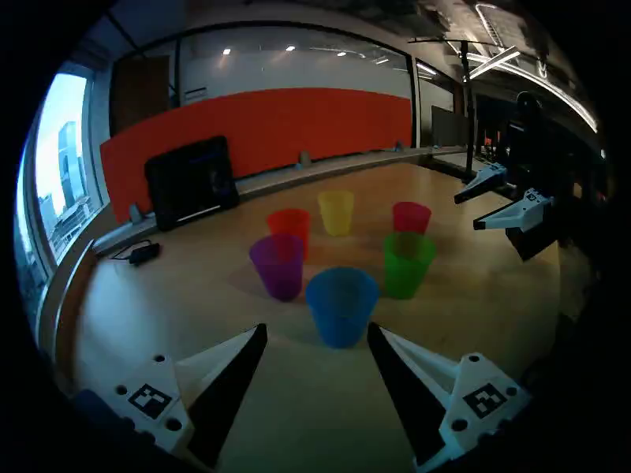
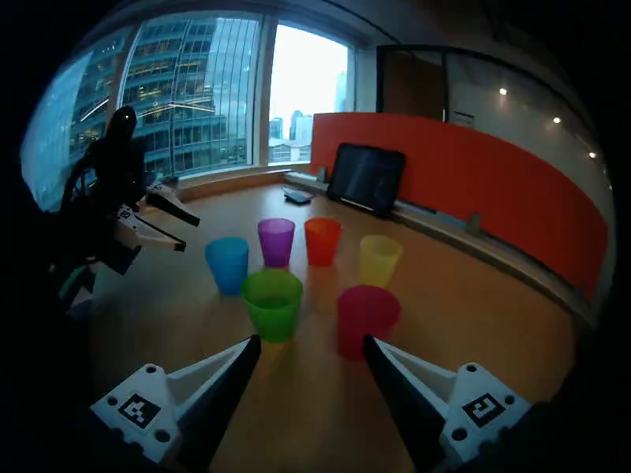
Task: Pour water
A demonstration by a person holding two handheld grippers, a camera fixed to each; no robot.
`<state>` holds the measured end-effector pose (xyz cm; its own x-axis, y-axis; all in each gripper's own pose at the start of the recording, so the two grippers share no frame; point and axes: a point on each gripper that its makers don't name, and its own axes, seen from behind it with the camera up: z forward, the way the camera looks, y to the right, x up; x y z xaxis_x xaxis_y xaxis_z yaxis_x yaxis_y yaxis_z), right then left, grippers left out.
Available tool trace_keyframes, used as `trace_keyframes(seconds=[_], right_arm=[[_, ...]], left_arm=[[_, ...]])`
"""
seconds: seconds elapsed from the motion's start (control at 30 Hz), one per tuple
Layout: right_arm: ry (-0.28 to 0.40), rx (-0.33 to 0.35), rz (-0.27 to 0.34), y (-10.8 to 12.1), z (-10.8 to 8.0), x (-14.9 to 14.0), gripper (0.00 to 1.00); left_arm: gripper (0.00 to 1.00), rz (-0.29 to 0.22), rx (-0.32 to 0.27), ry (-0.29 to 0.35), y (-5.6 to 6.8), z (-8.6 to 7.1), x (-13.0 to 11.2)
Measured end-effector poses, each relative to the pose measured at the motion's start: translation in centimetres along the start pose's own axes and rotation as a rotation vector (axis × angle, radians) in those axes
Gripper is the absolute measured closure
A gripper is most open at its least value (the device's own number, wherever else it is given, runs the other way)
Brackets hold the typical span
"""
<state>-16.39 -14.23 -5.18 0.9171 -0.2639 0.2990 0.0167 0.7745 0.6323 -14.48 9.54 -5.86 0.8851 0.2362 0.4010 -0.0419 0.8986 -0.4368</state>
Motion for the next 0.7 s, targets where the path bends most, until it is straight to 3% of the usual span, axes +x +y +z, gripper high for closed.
trace_keyframes(seconds=[0.4, 0.5, 0.7], right_arm=[[0.161, -0.182, 0.078, 4.2, -2.5, 3.8, 0.00], [0.199, -0.242, 0.094, 5.4, -3.0, 4.3, 0.00], [0.259, -0.374, 0.119, 7.9, -3.9, 4.9, 0.00]], left_arm=[[0.06, -0.018, 0.238, 0.196, -6.1, -2.6, 3.8], [0.06, -0.029, 0.287, 0.248, -7.2, -3.6, 4.7], [0.06, -0.045, 0.353, 0.342, -8.4, -5.2, 6.1]])
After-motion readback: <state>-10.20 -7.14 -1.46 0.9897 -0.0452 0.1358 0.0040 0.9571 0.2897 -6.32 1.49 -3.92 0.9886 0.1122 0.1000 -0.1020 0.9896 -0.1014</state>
